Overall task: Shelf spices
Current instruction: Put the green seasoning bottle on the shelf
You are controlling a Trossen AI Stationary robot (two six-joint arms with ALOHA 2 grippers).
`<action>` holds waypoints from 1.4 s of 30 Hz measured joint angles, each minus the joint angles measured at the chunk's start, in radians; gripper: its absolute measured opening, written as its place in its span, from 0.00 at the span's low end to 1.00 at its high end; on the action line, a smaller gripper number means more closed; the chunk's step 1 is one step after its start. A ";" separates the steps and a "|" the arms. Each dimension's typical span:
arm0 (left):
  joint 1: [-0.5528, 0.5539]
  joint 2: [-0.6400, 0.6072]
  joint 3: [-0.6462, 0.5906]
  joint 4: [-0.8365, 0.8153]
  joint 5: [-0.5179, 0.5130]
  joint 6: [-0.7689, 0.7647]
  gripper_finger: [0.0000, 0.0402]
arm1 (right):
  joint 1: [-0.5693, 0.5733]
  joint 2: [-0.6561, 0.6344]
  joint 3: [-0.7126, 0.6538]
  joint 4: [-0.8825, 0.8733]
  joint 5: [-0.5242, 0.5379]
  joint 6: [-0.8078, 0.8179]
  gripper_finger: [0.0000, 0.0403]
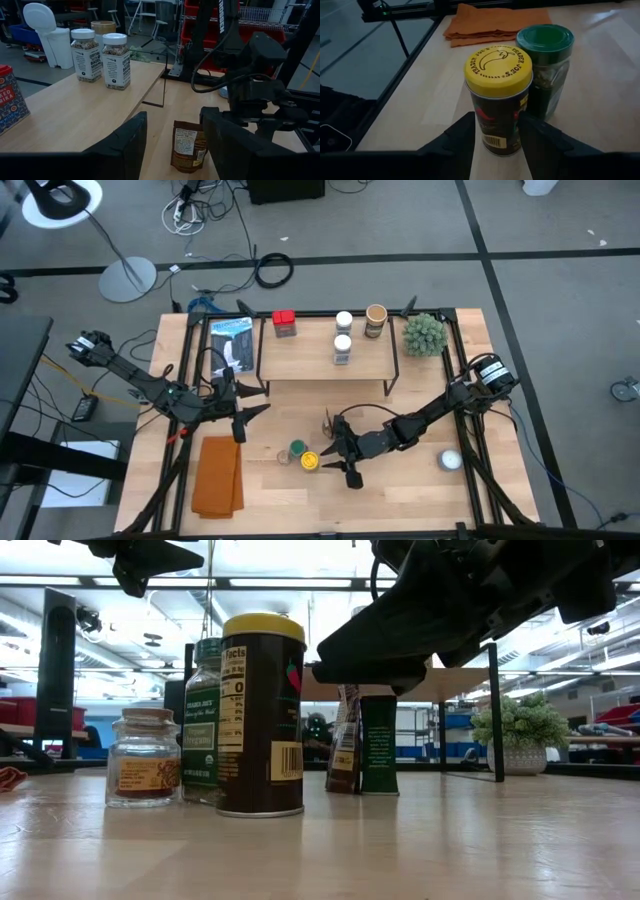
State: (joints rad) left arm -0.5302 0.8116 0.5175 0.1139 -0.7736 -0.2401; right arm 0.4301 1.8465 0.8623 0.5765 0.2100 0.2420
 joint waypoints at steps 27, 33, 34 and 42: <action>0.000 0.000 0.000 0.000 0.000 0.000 0.49 | -0.062 -0.211 0.000 -0.002 0.111 -0.079 0.37; 0.000 0.000 0.000 0.033 0.000 -0.001 0.49 | -0.062 -0.211 0.000 -0.011 0.109 -0.079 0.37; 0.000 0.000 0.000 0.041 0.000 -0.001 0.49 | -0.059 -0.211 0.000 -0.011 0.108 -0.079 0.37; 0.000 0.000 0.000 0.091 0.020 -0.009 0.49 | -0.058 -0.211 0.000 -0.019 0.083 -0.079 0.37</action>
State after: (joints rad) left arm -0.5303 0.8116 0.5175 0.2047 -0.7538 -0.2488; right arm 0.3725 1.6352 0.8622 0.5576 0.2931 0.1627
